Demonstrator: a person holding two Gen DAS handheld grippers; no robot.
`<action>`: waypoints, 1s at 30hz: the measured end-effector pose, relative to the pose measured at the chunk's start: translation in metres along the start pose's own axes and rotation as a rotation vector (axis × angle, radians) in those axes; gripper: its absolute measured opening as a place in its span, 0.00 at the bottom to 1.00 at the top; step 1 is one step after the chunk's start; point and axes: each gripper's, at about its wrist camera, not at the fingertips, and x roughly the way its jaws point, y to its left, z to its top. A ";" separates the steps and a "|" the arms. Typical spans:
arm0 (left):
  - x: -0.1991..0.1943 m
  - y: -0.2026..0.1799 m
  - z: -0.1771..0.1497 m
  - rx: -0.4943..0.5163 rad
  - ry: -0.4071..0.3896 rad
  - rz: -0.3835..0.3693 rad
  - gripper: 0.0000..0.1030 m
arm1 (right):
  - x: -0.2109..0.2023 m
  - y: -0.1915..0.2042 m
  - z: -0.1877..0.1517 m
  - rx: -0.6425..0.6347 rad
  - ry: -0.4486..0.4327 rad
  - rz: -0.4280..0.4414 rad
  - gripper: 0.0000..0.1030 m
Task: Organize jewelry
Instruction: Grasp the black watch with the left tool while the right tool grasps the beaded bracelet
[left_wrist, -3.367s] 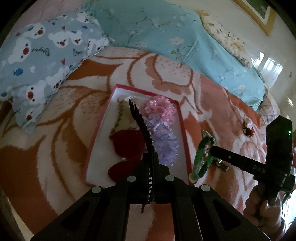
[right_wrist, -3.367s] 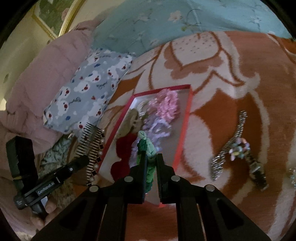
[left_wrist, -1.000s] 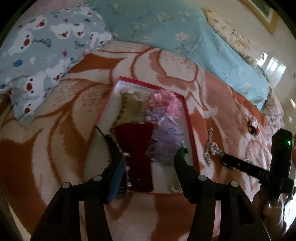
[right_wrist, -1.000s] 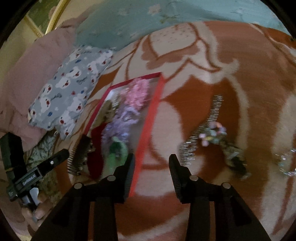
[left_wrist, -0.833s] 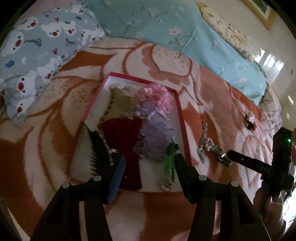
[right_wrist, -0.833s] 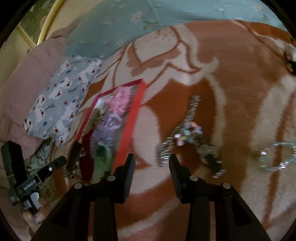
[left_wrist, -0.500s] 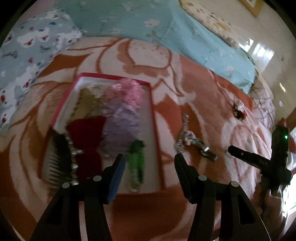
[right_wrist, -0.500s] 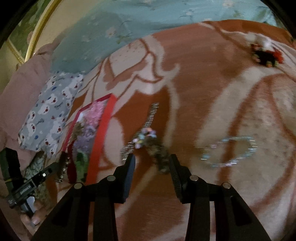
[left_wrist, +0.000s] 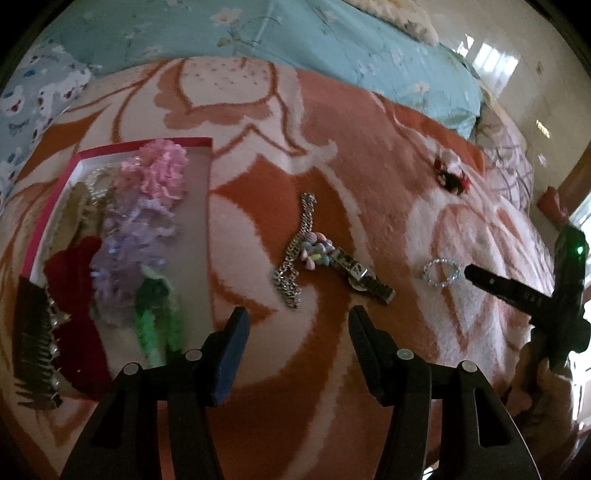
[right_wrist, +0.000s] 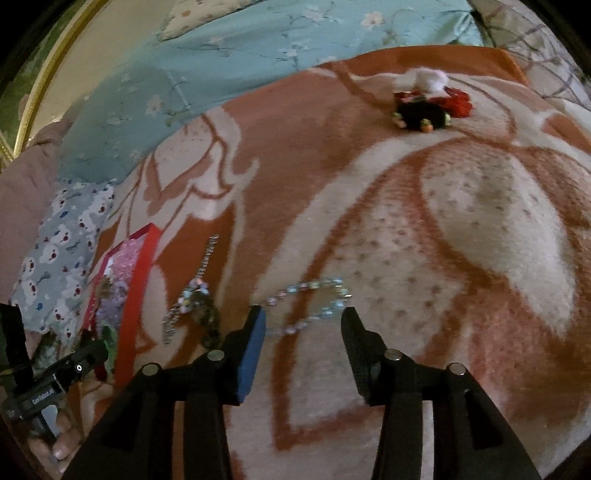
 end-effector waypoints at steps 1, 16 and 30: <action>0.005 -0.003 0.002 0.010 0.006 0.008 0.54 | 0.001 -0.001 0.000 0.001 0.001 -0.003 0.44; 0.075 -0.029 0.039 0.226 0.077 0.131 0.54 | 0.020 0.002 0.003 -0.064 0.033 -0.054 0.44; 0.121 -0.041 0.053 0.084 0.190 -0.069 0.54 | 0.038 0.013 0.003 -0.188 0.045 -0.141 0.42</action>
